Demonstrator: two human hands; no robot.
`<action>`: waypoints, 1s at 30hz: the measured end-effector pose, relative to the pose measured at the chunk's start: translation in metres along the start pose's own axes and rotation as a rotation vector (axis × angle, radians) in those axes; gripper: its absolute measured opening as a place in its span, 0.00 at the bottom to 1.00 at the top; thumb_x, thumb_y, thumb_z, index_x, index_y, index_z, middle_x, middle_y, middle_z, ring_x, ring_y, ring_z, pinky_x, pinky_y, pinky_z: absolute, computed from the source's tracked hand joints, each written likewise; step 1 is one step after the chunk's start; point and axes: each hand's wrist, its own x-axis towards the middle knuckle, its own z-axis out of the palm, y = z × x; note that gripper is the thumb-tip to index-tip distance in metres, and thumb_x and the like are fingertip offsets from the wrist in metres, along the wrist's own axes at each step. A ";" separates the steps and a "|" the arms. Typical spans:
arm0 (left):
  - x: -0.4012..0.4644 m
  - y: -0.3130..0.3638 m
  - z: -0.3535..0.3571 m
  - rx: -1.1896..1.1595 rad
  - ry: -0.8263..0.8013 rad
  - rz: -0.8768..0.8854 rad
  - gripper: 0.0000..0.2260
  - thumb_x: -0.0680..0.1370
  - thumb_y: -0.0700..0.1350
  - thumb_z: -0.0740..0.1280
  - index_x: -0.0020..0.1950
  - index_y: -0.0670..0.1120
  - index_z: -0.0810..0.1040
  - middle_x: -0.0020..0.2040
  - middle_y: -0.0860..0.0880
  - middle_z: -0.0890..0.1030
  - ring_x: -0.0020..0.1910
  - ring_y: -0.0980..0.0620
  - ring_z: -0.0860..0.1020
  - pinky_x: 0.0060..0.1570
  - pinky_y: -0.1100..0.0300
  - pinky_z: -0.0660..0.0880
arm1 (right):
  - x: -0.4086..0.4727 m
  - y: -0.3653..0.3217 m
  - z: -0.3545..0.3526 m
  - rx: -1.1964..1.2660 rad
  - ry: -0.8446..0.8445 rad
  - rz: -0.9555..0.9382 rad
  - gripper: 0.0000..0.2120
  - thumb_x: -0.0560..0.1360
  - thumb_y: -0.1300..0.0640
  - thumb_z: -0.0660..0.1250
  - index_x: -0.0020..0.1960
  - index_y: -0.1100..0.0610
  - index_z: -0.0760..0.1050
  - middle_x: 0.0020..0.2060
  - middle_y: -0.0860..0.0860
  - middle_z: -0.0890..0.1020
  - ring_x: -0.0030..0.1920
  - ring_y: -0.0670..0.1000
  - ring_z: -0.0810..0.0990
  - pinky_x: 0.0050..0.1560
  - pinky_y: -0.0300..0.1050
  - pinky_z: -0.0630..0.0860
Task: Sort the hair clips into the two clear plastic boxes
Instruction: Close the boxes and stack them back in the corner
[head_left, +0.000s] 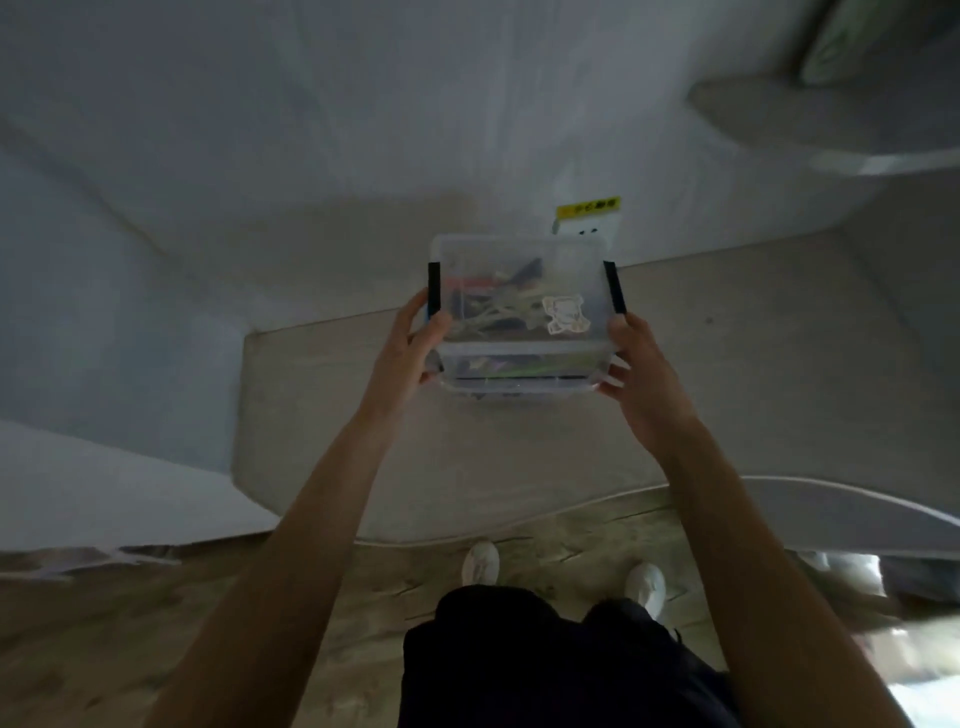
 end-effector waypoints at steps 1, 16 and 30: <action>0.001 0.003 0.021 0.016 -0.018 0.004 0.22 0.78 0.55 0.59 0.72 0.57 0.60 0.60 0.52 0.72 0.60 0.48 0.73 0.54 0.54 0.69 | -0.003 -0.005 -0.021 0.004 0.017 -0.020 0.31 0.62 0.34 0.65 0.61 0.46 0.70 0.52 0.46 0.77 0.52 0.49 0.77 0.49 0.44 0.72; 0.009 0.011 0.360 -0.041 -0.113 -0.062 0.22 0.75 0.56 0.65 0.66 0.50 0.67 0.47 0.52 0.74 0.47 0.51 0.74 0.42 0.60 0.72 | 0.021 -0.034 -0.317 0.254 0.472 -0.155 0.22 0.80 0.45 0.53 0.72 0.53 0.62 0.67 0.50 0.70 0.62 0.50 0.71 0.62 0.45 0.69; 0.047 0.034 0.444 0.007 -0.216 0.098 0.20 0.80 0.42 0.60 0.71 0.44 0.63 0.65 0.44 0.73 0.62 0.51 0.72 0.52 0.70 0.73 | 0.051 -0.008 -0.368 -1.394 0.223 -0.365 0.28 0.78 0.48 0.56 0.75 0.53 0.53 0.75 0.64 0.50 0.75 0.61 0.50 0.74 0.57 0.51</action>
